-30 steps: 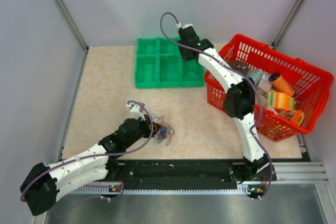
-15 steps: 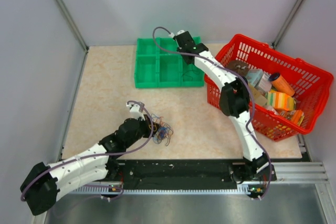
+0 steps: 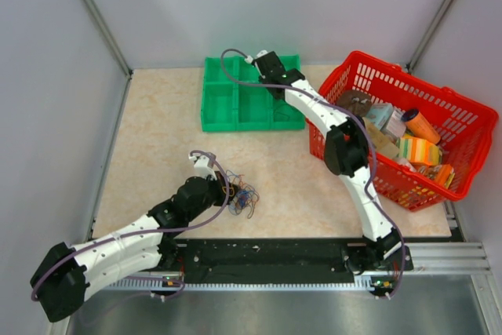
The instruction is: Untangle the cables
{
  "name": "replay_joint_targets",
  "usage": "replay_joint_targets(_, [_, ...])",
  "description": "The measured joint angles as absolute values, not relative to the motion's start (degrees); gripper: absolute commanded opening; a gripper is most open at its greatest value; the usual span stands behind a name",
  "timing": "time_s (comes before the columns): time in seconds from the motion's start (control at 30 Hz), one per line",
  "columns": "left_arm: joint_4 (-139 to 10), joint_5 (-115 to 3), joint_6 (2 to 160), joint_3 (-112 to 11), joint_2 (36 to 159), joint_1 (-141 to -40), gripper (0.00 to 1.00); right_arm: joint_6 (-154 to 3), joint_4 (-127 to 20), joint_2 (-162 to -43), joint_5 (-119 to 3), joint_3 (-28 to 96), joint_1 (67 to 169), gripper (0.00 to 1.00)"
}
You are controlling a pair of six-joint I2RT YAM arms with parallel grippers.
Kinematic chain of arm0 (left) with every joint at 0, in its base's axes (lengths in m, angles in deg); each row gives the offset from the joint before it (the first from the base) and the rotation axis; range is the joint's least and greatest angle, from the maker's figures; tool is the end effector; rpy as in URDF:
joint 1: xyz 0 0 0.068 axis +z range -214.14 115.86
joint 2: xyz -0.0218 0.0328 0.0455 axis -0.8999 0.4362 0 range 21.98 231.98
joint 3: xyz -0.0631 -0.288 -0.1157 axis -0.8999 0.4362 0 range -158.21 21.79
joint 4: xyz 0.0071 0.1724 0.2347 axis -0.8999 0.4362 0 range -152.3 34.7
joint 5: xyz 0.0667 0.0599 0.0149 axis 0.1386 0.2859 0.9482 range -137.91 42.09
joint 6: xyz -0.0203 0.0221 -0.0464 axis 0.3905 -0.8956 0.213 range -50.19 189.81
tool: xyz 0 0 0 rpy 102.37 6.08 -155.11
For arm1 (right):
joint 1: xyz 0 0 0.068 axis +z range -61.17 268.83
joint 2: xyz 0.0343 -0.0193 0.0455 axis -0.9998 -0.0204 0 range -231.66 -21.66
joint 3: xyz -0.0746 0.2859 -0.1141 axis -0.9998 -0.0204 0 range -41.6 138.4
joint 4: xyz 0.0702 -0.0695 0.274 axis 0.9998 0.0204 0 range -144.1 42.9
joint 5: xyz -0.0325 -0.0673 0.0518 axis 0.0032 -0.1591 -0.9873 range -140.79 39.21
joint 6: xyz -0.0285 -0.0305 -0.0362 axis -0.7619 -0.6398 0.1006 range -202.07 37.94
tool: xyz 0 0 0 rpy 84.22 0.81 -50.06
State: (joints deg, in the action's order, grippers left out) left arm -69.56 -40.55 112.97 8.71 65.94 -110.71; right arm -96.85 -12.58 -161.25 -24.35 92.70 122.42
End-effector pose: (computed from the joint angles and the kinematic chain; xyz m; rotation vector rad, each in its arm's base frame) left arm 0.1187 -0.1184 0.1931 -0.0256 2.0901 -0.8686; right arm 0.5175 0.3236 0.2696 -0.7481 2.1882 -0.3846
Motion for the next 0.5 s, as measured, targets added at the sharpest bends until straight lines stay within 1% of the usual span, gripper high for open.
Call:
replay_joint_targets(0.03, [-69.56,-40.55,112.99,8.71,65.94,-110.71,0.0,-96.83,-12.6,-161.25,-24.33,92.7,122.42,0.3])
replay_joint_targets(0.13, [-69.56,-40.57,112.97,8.71,65.94,-110.71,0.0,-96.94,-12.62,-161.33,-24.26,92.7,122.42,0.25])
replay_joint_targets(0.43, [-69.56,-40.57,112.97,8.71,65.99,-110.68,0.0,-97.22,-12.78,-162.01,-23.87,92.7,122.42,0.24])
replay_joint_targets(0.47, [-69.56,-40.57,112.97,8.71,65.99,-110.68,0.0,-97.33,-12.78,-162.21,-23.89,92.7,122.42,0.2])
replay_joint_targets(0.5, [-69.56,-40.57,112.97,8.71,65.99,-110.68,0.0,-97.35,-12.86,-162.4,-23.89,92.7,122.42,0.12])
